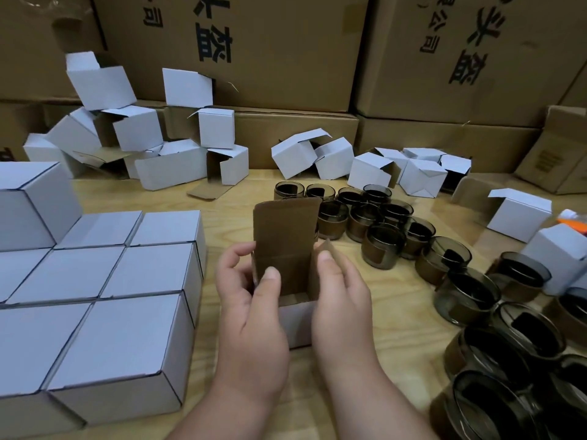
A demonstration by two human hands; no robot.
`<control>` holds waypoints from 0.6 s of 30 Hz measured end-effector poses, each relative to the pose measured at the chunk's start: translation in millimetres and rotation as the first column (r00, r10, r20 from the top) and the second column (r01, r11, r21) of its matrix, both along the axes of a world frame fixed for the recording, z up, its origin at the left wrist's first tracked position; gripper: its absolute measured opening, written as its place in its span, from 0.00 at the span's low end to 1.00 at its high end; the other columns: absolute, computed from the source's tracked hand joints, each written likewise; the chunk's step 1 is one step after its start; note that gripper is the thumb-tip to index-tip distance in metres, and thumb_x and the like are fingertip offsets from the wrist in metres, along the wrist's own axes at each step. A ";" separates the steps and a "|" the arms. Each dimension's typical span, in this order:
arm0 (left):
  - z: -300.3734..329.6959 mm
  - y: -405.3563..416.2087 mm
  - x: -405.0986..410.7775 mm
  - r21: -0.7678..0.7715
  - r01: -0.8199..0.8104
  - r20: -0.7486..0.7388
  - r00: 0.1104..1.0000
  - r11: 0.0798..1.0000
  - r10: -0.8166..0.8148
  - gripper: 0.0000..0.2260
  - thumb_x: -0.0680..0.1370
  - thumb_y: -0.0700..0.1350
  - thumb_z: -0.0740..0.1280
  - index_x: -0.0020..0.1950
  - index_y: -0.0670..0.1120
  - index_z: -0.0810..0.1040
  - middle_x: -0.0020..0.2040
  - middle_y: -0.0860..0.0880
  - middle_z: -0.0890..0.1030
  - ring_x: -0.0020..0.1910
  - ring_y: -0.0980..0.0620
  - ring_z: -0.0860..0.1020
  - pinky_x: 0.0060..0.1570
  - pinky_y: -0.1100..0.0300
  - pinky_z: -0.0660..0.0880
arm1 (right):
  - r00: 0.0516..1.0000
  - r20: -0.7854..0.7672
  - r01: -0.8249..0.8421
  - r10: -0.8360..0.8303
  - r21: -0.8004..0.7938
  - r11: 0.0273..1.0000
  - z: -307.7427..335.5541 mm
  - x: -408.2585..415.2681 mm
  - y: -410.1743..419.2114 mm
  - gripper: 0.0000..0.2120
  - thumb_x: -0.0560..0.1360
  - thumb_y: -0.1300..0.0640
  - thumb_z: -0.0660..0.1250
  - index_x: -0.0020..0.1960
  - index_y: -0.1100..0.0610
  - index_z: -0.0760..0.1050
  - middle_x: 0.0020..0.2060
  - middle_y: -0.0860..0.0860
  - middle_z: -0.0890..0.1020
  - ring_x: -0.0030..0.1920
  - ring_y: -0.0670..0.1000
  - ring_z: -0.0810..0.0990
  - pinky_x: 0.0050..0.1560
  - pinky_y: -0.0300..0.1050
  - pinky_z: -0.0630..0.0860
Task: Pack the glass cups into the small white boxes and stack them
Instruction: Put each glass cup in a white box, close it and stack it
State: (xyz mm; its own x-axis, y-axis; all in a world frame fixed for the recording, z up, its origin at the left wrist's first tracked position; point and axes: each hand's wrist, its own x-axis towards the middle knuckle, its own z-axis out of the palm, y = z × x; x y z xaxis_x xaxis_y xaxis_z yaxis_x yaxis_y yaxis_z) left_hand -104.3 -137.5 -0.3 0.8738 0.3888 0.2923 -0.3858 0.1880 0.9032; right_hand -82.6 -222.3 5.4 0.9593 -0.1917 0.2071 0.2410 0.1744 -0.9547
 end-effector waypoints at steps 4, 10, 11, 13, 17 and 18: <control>5.2 0.9 -3.8 -0.010 0.009 -0.003 1.000 1.000 -0.009 0.15 0.79 0.51 0.58 0.64 0.57 0.73 0.63 0.48 0.82 0.62 0.49 0.81 0.61 0.56 0.76 | 0.994 -0.061 0.092 -0.090 0.018 0.996 -1.0 -0.5 -2.7 0.14 0.84 0.56 0.61 0.46 0.41 0.79 0.37 0.24 0.80 0.42 0.22 0.75 0.36 0.18 0.68; 0.9 3.6 -2.3 0.039 -0.026 -0.039 0.999 0.999 0.028 0.18 0.78 0.51 0.53 0.65 0.59 0.74 0.44 0.58 0.79 0.45 0.57 0.77 0.50 0.60 0.73 | 0.967 -0.118 0.220 -0.225 -0.050 0.974 -4.7 4.7 -4.5 0.11 0.82 0.52 0.62 0.55 0.34 0.74 0.47 0.38 0.80 0.45 0.28 0.75 0.41 0.32 0.70; -0.1 4.9 -2.2 0.072 -0.048 -0.027 0.998 0.996 0.051 0.18 0.78 0.49 0.52 0.65 0.57 0.74 0.43 0.64 0.79 0.45 0.65 0.77 0.50 0.69 0.72 | 0.968 -0.103 0.226 -0.228 -0.038 0.973 -4.9 5.2 -4.3 0.09 0.82 0.50 0.61 0.53 0.34 0.75 0.47 0.37 0.81 0.46 0.29 0.75 0.43 0.32 0.71; -3.1 8.1 -1.5 0.123 -0.112 -0.014 0.993 0.986 0.114 0.19 0.78 0.46 0.50 0.64 0.55 0.73 0.58 0.65 0.79 0.57 0.72 0.75 0.57 0.76 0.68 | 0.971 -0.101 0.221 -0.217 0.029 0.975 -3.4 5.3 -5.2 0.11 0.80 0.42 0.57 0.53 0.38 0.78 0.49 0.36 0.82 0.52 0.36 0.79 0.52 0.39 0.74; -5.0 12.3 -4.7 0.303 -0.231 0.036 0.972 0.925 0.231 0.20 0.78 0.41 0.47 0.62 0.58 0.70 0.68 0.49 0.74 0.69 0.66 0.69 0.71 0.72 0.59 | 0.969 -0.213 0.187 -0.126 0.297 0.936 -0.8 14.2 -13.8 0.24 0.84 0.40 0.51 0.54 0.53 0.81 0.49 0.52 0.87 0.43 0.53 0.87 0.45 0.53 0.81; -4.5 12.2 -5.5 0.318 -0.241 0.038 0.970 0.917 0.241 0.21 0.77 0.40 0.46 0.61 0.58 0.70 0.68 0.48 0.74 0.68 0.67 0.69 0.71 0.72 0.59 | 0.961 -0.244 0.204 -0.126 0.327 0.923 0.4 17.5 -16.2 0.23 0.85 0.42 0.53 0.53 0.55 0.80 0.48 0.53 0.87 0.40 0.53 0.86 0.43 0.52 0.81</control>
